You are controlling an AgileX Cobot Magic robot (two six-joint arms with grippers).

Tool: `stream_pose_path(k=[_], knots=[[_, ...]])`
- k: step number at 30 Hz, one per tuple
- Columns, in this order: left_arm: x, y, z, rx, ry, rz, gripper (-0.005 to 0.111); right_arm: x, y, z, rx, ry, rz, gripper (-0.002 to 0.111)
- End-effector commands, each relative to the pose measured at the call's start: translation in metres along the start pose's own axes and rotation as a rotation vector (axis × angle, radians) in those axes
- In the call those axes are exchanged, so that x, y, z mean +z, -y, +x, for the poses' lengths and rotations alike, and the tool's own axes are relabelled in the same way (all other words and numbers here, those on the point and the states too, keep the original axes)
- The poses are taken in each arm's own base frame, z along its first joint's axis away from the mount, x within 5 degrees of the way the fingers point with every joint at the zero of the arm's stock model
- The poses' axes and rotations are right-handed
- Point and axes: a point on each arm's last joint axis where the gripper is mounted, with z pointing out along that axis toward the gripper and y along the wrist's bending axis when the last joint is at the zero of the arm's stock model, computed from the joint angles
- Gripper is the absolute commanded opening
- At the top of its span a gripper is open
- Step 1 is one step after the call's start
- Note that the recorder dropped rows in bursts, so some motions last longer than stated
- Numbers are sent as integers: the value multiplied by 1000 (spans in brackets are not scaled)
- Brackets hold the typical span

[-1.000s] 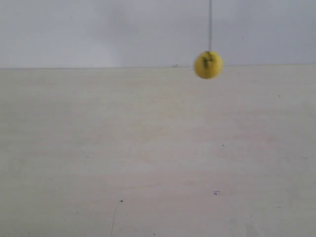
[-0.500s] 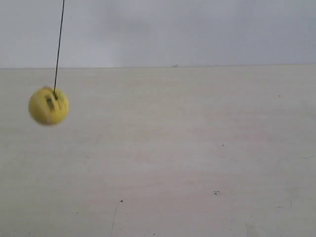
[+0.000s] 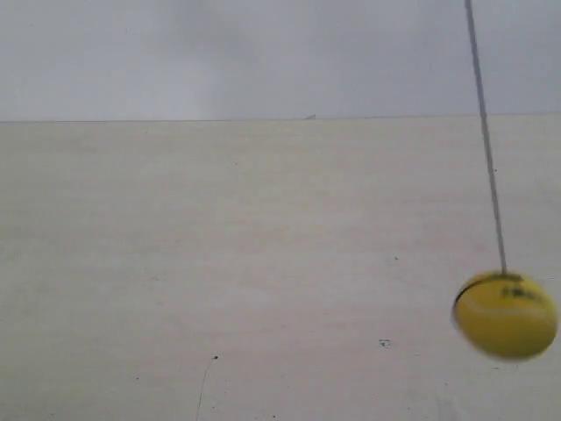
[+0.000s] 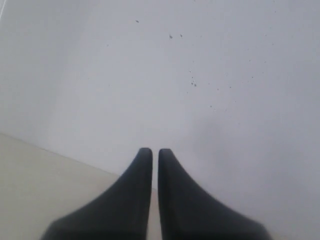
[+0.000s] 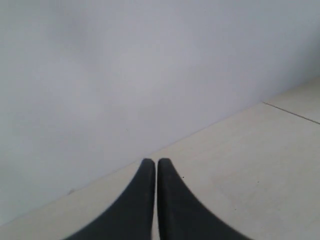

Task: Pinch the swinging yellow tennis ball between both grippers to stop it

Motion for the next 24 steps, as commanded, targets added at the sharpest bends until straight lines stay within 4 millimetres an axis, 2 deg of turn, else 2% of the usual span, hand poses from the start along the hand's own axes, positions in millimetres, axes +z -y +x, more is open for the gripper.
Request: stream_pose_path(k=[1, 9, 12, 15, 19, 24], knots=[[4, 2, -7, 3, 13, 0, 5, 0, -6, -12, -38, 31, -18, 0], [28, 13, -25, -9, 32, 49, 5, 9, -14, -29, -16, 61, -37, 0], [43, 31, -30, 83, 25, 215, 5, 21, -17, -28, -47, 1, -51, 0], [63, 46, -31, 163, -50, 350, 5, 34, -25, -21, -120, -62, -138, 0], [95, 47, -18, 169, -218, 358, 5, 46, -36, -7, -193, -158, -294, 0], [120, 42, 13, 186, -348, 412, 5, 60, -35, 8, -215, -256, -334, 0]])
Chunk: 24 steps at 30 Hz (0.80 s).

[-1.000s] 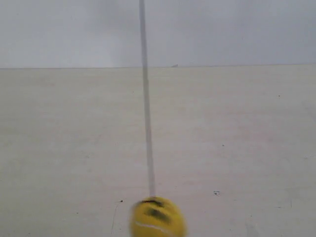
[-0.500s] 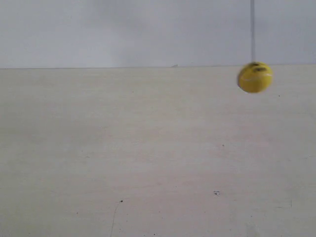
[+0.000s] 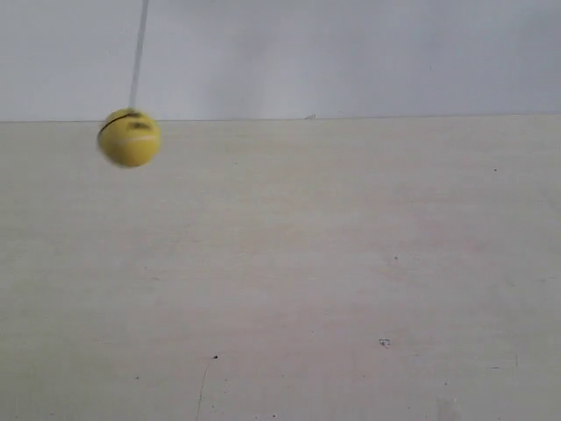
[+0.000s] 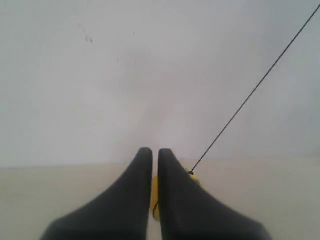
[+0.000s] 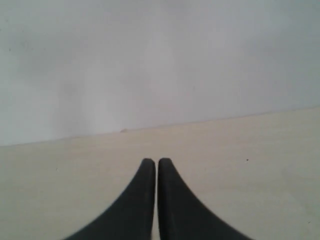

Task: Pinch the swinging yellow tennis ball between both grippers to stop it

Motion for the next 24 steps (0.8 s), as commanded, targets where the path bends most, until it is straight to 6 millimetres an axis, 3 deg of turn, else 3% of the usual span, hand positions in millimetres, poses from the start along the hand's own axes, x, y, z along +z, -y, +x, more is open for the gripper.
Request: stream_pose_path(k=[1, 11, 24], knots=[[25, -4, 21, 10, -89, 87, 5, 14, -2, 7, -22, -55, -81, 0], [53, -7, 63, -50, -181, 264, 5, 45, 3, 34, 0, -175, -186, 0], [97, 28, 92, -11, -341, 482, 5, 77, -8, 58, 9, -263, -395, 0]])
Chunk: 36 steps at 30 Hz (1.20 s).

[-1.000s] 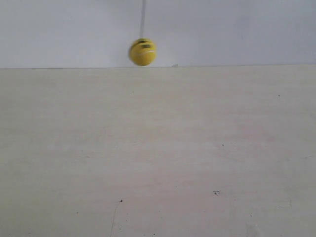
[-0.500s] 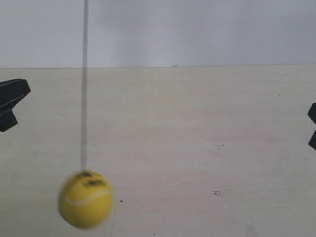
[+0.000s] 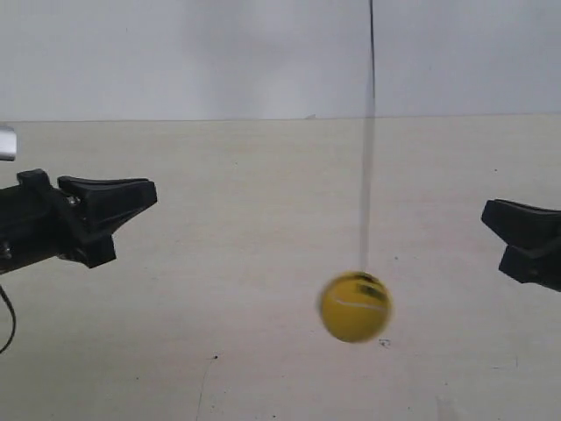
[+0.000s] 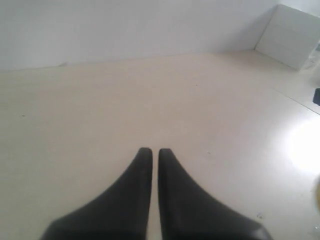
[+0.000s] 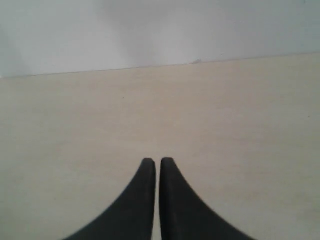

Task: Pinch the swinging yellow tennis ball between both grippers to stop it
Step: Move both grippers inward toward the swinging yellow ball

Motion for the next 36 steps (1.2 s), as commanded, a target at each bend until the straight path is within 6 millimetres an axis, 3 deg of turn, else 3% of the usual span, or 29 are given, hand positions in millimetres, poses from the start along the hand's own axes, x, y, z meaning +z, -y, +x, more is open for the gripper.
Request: stream_pose_path(k=[1, 7, 11, 19, 29, 36], knots=[[16, 4, 2, 37, -54, 33, 5, 16, -7, 3, -46, -39, -91, 0], [41, 10, 10, 96, -106, 97, 5, 52, -35, 11, -203, -155, -239, 0], [53, 3, 16, 111, -133, 94, 5, 67, -42, 6, -269, -165, -239, 0], [57, 0, 11, 141, -110, 94, 5, 70, -31, 7, -276, -212, -112, 0], [72, 31, 11, 214, -118, 220, 5, 70, -33, 7, -267, -199, -134, 0], [76, 35, 7, 246, -104, 238, 5, 70, -37, 5, -282, -166, -178, 0]])
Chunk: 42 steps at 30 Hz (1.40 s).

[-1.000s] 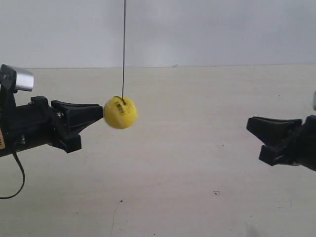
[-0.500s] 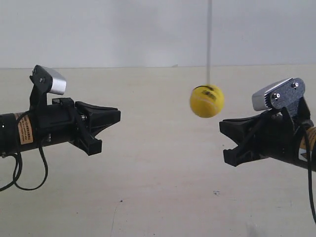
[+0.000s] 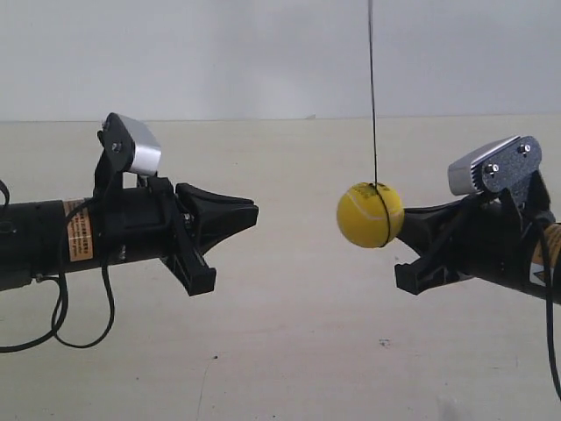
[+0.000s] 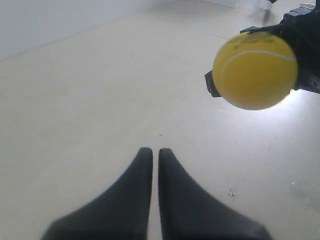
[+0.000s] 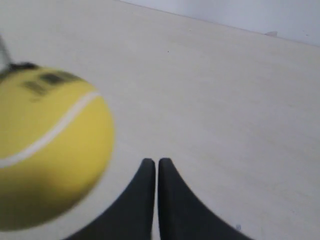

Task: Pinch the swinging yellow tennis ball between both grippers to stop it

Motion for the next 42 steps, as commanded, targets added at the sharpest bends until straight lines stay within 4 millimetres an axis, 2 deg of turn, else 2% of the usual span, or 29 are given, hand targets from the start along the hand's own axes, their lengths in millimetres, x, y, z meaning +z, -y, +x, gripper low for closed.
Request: stream_pose_path(k=[1, 20, 30, 42], knots=[[2, 0, -3, 27, 10, 7, 5, 0, -3, -4, -22, 33, -27, 0], [3, 1, -5, 33, 4, 28, 5, 0, -12, -6, -80, 61, -127, 0], [15, 25, -6, 90, 0, 112, 5, -1, -16, -5, -103, 56, -170, 0], [16, 24, -4, 115, -24, 101, 5, -1, -16, -5, -104, 55, -171, 0]])
